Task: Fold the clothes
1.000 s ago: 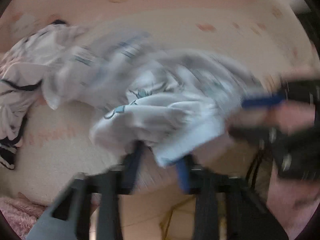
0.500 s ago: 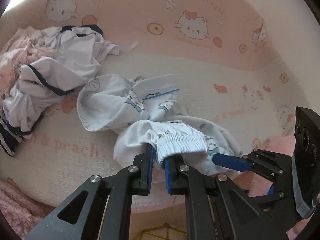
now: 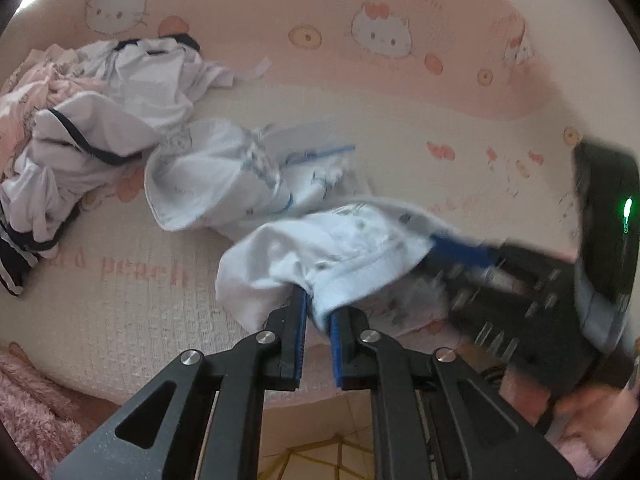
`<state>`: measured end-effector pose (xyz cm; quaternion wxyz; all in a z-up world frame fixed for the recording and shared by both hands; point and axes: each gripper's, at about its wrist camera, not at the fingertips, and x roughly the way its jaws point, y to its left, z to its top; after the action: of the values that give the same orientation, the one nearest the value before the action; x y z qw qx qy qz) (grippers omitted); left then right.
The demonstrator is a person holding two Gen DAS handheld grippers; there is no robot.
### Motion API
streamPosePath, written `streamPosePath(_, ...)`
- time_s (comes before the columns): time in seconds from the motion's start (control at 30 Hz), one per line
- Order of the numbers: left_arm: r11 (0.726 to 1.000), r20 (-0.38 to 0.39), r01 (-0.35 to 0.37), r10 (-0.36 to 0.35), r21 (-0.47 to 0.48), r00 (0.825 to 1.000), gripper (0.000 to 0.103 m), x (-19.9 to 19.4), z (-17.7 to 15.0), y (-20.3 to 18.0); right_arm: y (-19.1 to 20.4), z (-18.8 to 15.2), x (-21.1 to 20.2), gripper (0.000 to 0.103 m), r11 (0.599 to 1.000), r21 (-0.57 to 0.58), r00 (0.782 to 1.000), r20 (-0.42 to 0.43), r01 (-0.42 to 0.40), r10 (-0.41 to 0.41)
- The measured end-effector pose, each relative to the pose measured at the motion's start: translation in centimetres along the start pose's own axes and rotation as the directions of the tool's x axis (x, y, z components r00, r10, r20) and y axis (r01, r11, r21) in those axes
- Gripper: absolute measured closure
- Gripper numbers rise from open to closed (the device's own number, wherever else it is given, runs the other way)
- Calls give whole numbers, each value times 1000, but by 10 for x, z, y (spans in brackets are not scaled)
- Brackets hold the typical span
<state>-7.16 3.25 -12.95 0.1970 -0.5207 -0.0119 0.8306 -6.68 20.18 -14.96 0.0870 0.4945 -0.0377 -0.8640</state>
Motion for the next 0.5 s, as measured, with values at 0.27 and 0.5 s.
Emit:
streamPosePath(0.27, 995, -130, -57, 66, 77, 989, 84, 44, -8, -37, -29, 7, -48, 79, 967, 45, 953, 165, 249, -253)
streamPosePath(0.5, 984, -34, -157, 161, 88, 986, 74, 25, 1, -41, -55, 9, -117, 79, 937, 192, 890, 303, 292, -340)
